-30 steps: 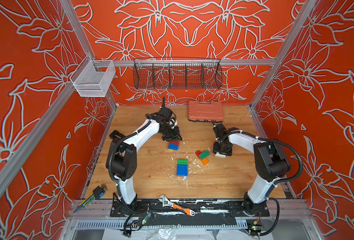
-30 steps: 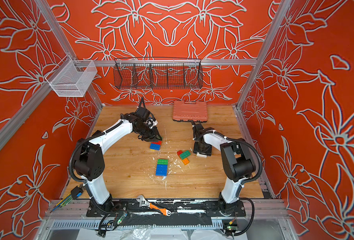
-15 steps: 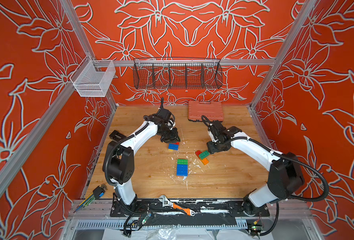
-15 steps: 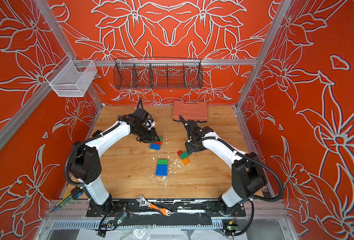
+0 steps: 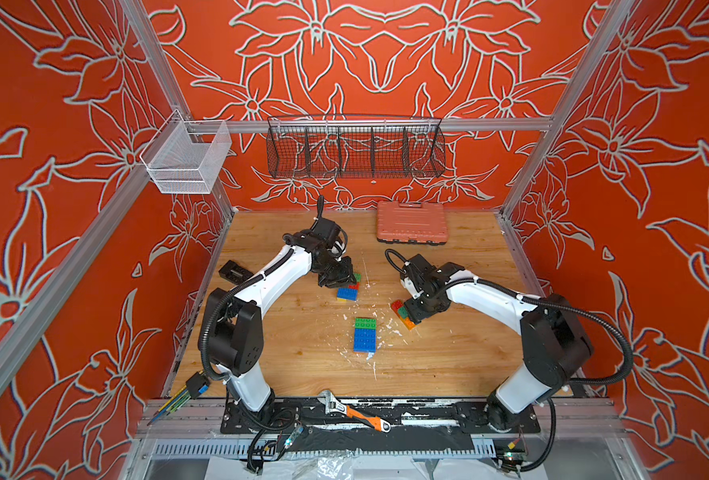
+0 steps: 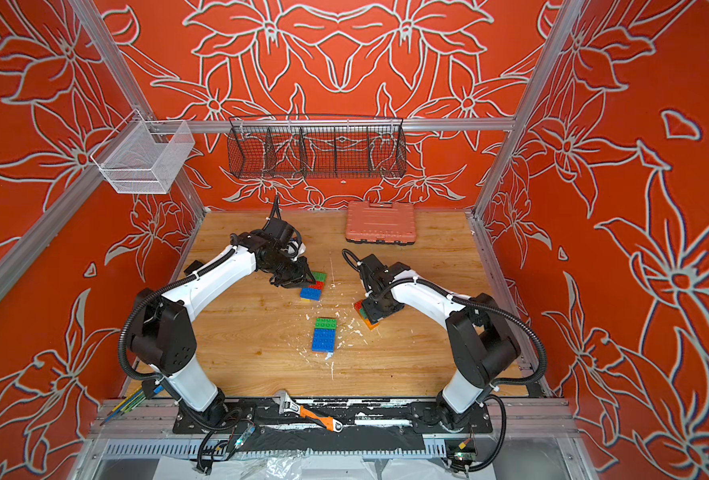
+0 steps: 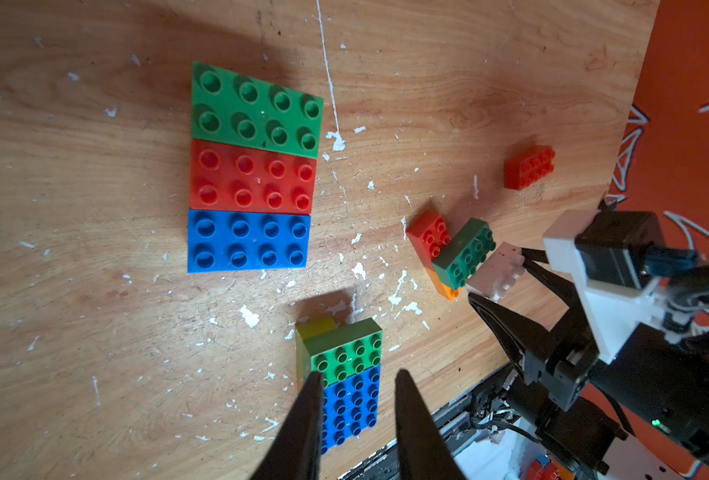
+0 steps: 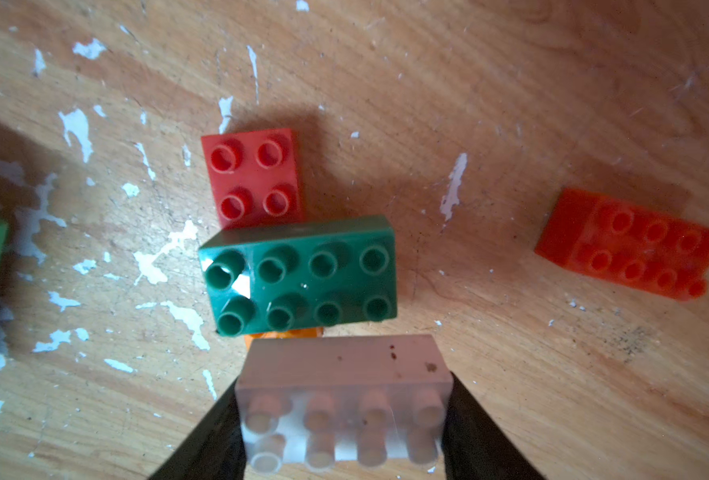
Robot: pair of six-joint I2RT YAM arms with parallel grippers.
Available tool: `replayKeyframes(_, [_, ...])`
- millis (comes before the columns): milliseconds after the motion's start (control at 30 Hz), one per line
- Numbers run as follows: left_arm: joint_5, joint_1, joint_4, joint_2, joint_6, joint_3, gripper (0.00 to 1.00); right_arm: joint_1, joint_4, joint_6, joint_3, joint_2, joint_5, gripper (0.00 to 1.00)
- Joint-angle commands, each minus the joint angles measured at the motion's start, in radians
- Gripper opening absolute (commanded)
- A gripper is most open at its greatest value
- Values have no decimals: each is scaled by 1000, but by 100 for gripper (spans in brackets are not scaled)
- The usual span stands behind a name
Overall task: Assemble a rectangle with lego
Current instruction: Assemble the lego brick with the lego brick.
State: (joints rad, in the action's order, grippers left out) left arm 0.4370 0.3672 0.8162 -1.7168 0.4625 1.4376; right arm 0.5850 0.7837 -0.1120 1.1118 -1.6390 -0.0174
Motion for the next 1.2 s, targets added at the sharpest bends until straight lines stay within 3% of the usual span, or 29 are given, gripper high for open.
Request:
replayKeyframes(0, [-15, -4, 18, 20, 7, 4, 29, 13, -10, 27, -13, -19, 19, 38])
replayKeyframes(700, [-11, -3, 18, 20, 2, -14, 29, 35, -1, 2, 41, -114, 16, 38])
replayKeyframes(1167, [-13, -4, 4, 39, 4, -48, 29, 78, 7, -31, 23, -204, -81, 32])
